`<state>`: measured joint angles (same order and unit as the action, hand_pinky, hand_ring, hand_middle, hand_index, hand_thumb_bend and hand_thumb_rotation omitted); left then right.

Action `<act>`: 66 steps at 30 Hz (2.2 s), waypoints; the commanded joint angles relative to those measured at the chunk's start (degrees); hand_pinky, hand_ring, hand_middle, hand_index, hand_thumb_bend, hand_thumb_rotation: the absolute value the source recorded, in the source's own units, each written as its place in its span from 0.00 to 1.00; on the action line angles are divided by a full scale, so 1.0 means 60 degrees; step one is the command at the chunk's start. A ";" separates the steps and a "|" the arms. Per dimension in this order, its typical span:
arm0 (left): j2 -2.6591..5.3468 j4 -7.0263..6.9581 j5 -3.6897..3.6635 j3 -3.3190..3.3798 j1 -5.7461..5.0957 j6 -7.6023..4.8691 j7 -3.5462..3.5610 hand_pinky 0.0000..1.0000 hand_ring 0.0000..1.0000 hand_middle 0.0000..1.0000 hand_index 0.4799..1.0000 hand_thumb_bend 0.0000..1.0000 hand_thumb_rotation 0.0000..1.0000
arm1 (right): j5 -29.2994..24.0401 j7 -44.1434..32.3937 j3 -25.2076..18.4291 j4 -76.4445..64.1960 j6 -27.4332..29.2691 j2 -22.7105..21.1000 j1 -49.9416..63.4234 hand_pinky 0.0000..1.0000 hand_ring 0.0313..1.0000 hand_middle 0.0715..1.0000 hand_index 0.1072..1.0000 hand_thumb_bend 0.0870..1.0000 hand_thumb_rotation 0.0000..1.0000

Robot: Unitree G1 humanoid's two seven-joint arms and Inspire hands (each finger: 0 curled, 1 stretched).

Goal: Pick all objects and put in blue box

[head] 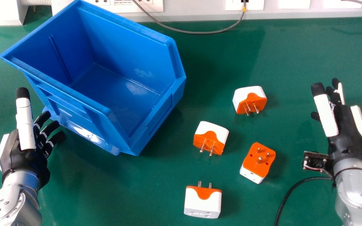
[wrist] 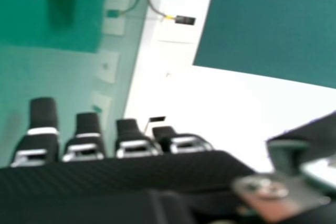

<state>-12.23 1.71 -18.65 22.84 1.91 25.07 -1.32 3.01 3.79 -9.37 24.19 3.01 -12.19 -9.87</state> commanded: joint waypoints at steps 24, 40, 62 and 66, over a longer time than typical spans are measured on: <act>0.0219 0.0153 0.0052 -0.0121 -0.0110 0.0385 -0.0082 0.68 0.78 0.87 0.82 0.88 0.94 | 0.2043 -0.1496 0.1786 0.1125 0.3393 -0.2052 0.0002 0.86 0.96 0.98 1.00 1.00 0.92; 0.0176 0.0060 0.0062 -0.0073 -0.0124 0.0471 -0.0028 0.65 0.76 0.85 0.81 0.88 0.94 | 0.3566 -0.3831 0.3359 -0.0644 0.1246 -0.3284 0.0069 0.90 0.98 0.99 1.00 1.00 0.57; 0.0130 0.0133 0.0148 -0.0064 -0.0072 0.0476 0.0025 0.64 0.74 0.84 0.81 0.88 0.94 | 0.7522 -0.1772 0.5181 -0.2851 -0.1581 -0.2860 0.0651 0.84 0.94 0.96 0.97 1.00 0.45; 0.0123 0.0141 0.0143 -0.0062 -0.0043 0.0490 0.0020 0.64 0.74 0.83 0.81 0.88 0.94 | 0.7445 -0.1081 0.5029 -0.2918 -0.1488 -0.2617 0.0788 0.80 0.89 0.92 0.91 0.99 0.36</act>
<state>-11.69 1.64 -18.06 22.84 1.99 27.01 -1.29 47.70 -4.83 21.61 7.34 -6.51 -28.27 -5.32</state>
